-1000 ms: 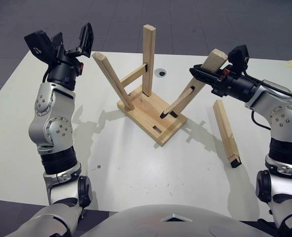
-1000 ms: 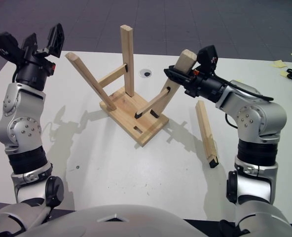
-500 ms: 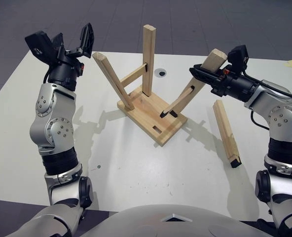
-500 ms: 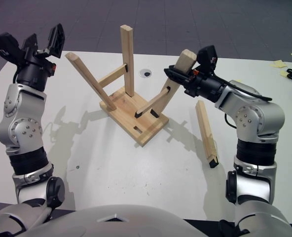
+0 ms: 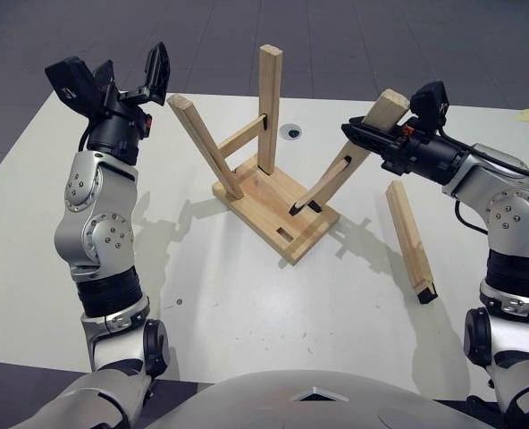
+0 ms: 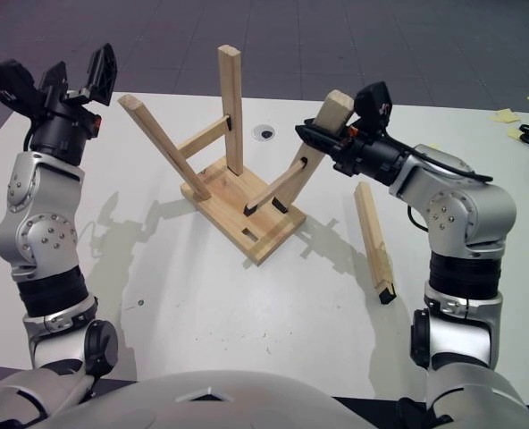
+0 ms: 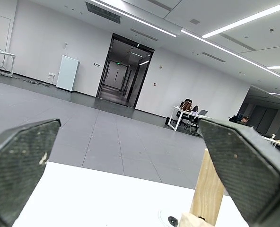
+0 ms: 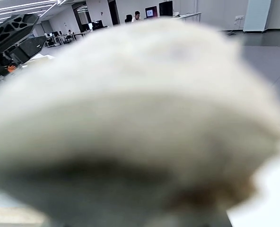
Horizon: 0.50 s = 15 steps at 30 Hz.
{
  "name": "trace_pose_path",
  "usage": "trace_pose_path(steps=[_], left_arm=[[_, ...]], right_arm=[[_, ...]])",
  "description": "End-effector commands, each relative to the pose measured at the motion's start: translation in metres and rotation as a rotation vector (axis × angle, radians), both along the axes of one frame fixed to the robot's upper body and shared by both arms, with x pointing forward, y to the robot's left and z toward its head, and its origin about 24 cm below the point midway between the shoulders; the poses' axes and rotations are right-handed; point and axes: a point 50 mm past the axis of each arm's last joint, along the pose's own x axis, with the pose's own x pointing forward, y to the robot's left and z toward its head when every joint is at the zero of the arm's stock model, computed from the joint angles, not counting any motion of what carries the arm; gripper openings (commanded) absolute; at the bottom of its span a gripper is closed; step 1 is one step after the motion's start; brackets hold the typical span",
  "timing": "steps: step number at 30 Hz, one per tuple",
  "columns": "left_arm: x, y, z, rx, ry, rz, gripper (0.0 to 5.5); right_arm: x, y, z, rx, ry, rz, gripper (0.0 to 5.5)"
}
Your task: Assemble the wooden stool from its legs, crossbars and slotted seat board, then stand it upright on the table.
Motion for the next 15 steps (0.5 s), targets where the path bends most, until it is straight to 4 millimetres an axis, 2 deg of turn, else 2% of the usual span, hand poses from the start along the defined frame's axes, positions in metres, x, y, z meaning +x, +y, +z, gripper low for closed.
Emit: trace_pose_path(steps=[1,7,15], left_arm=[[-0.0015,0.0011,-0.0022,0.008,0.01,0.009,5.4],[-0.0022,0.0019,-0.0024,0.008,0.011,0.015,5.4],[-0.0015,0.0007,-0.0032,0.01,0.013,0.009,5.4]], right_arm=[[-0.0016,-0.0013,0.0078,-0.007,-0.01,0.003,1.02],[-0.0049,-0.0007,-0.0008,-0.016,0.024,0.002,1.02],[-0.0011,0.0059,0.006,0.008,-0.004,0.007,1.02]])
